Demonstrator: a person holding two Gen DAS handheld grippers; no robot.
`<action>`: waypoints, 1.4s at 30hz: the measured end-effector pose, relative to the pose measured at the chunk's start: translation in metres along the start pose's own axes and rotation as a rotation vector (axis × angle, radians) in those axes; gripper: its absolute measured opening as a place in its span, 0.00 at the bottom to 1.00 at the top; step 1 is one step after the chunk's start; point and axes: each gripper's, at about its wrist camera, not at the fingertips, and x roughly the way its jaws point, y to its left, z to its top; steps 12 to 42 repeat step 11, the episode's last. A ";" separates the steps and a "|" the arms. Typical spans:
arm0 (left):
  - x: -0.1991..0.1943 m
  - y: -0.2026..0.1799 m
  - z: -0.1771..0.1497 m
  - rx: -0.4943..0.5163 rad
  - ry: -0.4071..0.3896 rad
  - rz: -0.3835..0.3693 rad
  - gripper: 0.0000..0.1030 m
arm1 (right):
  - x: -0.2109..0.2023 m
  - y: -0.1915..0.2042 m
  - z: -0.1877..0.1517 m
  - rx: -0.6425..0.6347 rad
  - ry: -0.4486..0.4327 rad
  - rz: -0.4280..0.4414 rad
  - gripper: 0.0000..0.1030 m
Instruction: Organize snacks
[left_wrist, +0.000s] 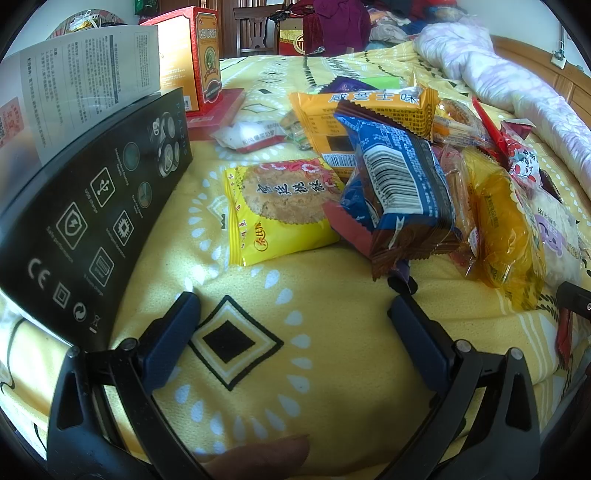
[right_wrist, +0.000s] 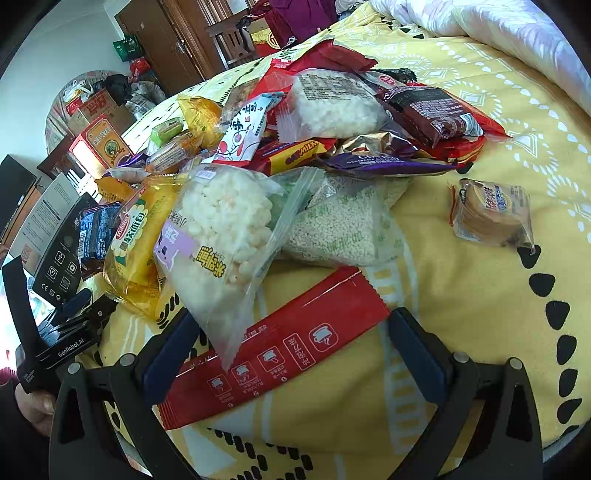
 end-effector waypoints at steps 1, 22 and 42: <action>0.000 0.000 0.000 -0.001 0.000 0.000 1.00 | 0.000 0.000 0.000 0.000 0.000 0.000 1.00; -0.002 -0.001 -0.001 -0.002 -0.011 -0.005 1.00 | 0.000 0.000 0.001 -0.001 -0.001 0.001 1.00; -0.002 -0.001 -0.001 -0.002 -0.011 -0.005 1.00 | 0.000 0.000 0.001 -0.001 -0.001 0.001 1.00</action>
